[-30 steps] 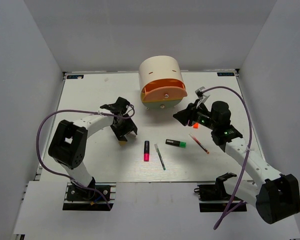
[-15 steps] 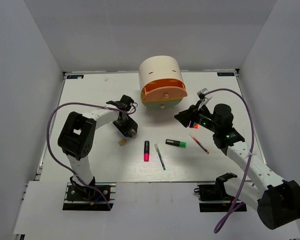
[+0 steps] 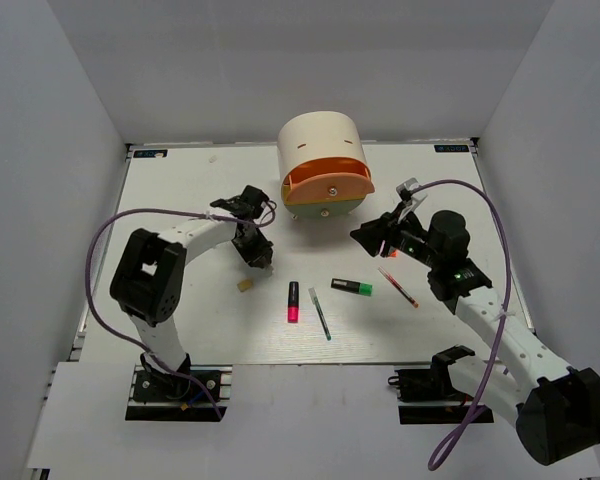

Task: Sort the stationery into containers
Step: Pick up the stationery from the center of the board, then place the stationery in the drawer.

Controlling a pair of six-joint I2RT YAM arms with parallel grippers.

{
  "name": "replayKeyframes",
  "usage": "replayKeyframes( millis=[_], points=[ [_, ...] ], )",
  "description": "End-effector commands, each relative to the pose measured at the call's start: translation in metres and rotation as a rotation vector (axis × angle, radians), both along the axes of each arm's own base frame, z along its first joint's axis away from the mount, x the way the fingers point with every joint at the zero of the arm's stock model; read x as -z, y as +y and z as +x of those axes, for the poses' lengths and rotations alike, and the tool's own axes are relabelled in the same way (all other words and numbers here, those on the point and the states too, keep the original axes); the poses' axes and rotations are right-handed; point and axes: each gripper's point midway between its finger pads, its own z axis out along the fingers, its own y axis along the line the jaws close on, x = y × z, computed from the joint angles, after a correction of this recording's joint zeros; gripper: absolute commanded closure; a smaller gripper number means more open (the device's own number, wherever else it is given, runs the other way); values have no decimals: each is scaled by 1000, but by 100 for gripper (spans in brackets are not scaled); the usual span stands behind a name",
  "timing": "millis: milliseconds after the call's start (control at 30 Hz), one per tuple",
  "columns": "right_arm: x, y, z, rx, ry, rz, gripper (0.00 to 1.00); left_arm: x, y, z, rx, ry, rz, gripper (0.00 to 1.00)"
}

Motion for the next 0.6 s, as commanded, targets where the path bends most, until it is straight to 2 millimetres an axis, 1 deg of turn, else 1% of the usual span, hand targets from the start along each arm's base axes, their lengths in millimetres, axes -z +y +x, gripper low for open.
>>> replayKeyframes(
  millis=[0, 33, 67, 100, 133, 167, 233, 267, 333, 367, 400, 433, 467, 500, 533, 567],
  points=[
    [-11, -4, 1, 8, -86, -12, 51, -77, -16, 29, 150, -292, -61, 100],
    [-12, -5, 1, 1, -112, -30, 50, -99, -24, 36, 183, -373, -87, 100],
    [-11, -4, -1, -10, -117, -35, 48, -138, -33, 44, 232, -522, -127, 100],
    [-12, -5, -1, -8, -133, -38, 48, -159, -37, 48, 258, -597, -159, 100],
    [-10, -5, -2, -17, -144, -53, 48, -187, -44, 58, 279, -709, -195, 100],
    [-12, -5, -3, -19, -157, -55, 48, -214, -51, 52, 323, -789, -238, 100],
    [-8, -6, -2, -17, -157, -65, 50, -238, -55, 53, 413, -895, -241, 98],
    [-7, -6, -3, -21, -159, -68, 50, -251, -65, 52, 464, -943, -267, 98],
    [-6, -6, -4, -25, -165, -72, 51, -274, -69, 52, 561, -1034, -252, 98],
    [-6, -6, -7, -34, -172, -74, 51, -284, -75, 50, 610, -1073, -273, 98],
    [-6, -6, -8, -38, -177, -77, 51, -288, -78, 51, 641, -1094, -269, 98],
    [-6, -6, -10, -41, -182, -77, 51, -297, -85, 52, 730, -1140, -265, 98],
    [-4, -6, -10, -45, -184, -81, 51, -303, -89, 53, 775, -1173, -258, 98],
    [-4, -6, -13, -58, -196, -87, 51, -322, -93, 57, 809, -1245, -249, 98],
    [-1, -6, -15, -67, -197, -91, 52, -320, -99, 64, 870, -1269, -223, 98],
    [-2, -5, -16, -76, -212, -99, 52, -325, -101, 69, 887, -1298, -204, 98]
  ],
)
